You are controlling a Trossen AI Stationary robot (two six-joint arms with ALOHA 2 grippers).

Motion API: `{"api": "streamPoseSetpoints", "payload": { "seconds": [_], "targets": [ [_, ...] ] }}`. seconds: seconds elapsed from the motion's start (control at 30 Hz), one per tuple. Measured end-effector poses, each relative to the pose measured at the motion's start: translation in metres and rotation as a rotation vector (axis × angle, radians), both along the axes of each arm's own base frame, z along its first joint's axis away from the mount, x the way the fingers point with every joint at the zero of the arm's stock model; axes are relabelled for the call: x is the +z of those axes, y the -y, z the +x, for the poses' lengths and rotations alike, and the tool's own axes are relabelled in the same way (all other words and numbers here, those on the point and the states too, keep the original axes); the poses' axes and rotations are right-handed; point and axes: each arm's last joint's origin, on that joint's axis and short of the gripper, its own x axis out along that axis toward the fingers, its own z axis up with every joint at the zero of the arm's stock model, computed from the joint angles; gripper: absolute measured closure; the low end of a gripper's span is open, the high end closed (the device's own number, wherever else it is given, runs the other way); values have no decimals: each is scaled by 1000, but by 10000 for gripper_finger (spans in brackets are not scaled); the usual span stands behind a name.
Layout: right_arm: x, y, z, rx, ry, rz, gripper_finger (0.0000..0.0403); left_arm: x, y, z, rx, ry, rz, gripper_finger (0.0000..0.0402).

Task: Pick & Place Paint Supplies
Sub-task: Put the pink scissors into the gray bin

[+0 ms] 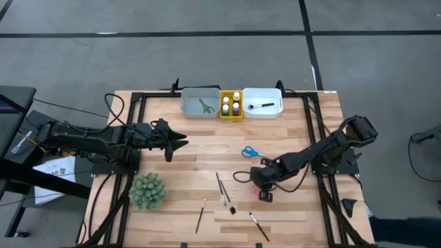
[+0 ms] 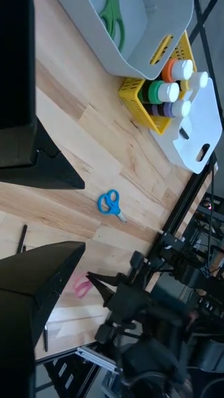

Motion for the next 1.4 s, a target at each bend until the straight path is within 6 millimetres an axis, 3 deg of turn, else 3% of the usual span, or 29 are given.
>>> {"api": "streamPoseSetpoints", "payload": {
  "seconds": [0.47, 0.8, 1.17, 1.4],
  "targets": [
    [35, 51, 3, -124, 125, 11, 403, 0, 0, 0, 2, -4, 3, 262],
    [59, 85, 17, -201, 299, 14, 403, 0, 0, 0, 1, -2, 3, 262],
    [103, 114, 73, -154, 352, -269, 403, 3, 1, 11, -11, 72, -33, 262],
    [131, 129, 110, -137, 331, -496, 403, -5, 2, 36, 25, 133, -151, 262]
  ]
}}
